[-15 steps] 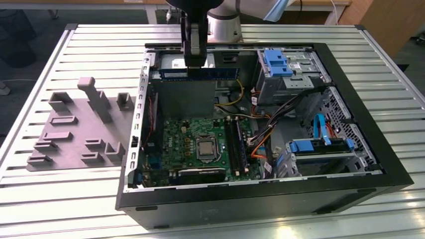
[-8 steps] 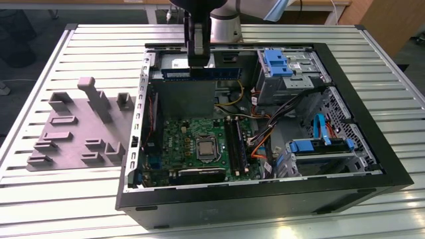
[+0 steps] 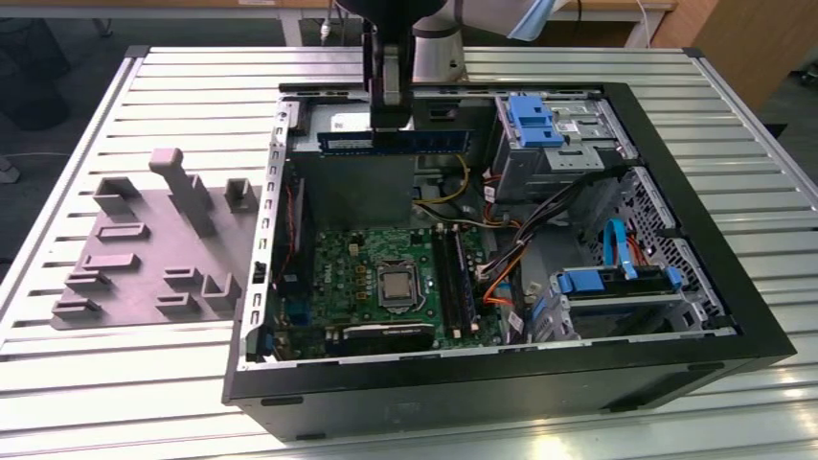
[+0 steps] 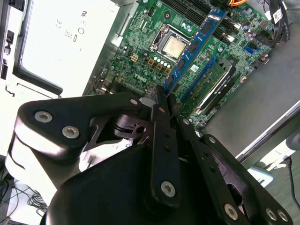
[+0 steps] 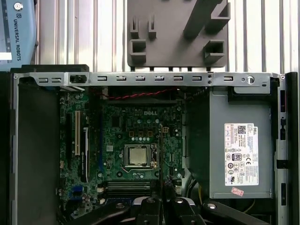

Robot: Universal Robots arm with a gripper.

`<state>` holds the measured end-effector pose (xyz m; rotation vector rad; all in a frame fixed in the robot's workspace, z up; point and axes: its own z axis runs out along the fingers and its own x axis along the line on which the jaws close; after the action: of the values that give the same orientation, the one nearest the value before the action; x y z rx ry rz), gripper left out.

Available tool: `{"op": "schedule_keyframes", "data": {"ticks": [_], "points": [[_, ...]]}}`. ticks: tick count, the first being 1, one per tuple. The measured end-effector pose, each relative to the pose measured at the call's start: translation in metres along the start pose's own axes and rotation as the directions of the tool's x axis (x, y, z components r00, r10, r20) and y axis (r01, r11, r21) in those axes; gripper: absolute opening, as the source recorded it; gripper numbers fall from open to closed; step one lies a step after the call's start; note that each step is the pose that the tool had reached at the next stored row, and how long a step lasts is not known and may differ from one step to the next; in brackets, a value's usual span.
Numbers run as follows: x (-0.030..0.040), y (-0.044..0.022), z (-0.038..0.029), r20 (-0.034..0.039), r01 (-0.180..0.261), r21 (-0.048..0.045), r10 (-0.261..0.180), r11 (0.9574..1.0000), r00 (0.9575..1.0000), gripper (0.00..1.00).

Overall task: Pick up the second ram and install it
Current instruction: 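Pick up the second ram and move it above second insertion slot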

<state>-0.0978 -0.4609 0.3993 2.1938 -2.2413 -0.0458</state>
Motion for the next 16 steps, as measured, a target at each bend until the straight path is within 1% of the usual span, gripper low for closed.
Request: {"op": "schedule_keyframes", "data": {"ticks": [8, 16], "points": [[0.0, -0.0004, 0.0, 0.0, 0.0, 0.0, 0.0, 1.0, 1.0, 0.14], [-0.0002, -0.0091, -0.0002, 0.0001, 0.0, 0.0, 0.0, 1.0, 1.0, 0.14]]}}
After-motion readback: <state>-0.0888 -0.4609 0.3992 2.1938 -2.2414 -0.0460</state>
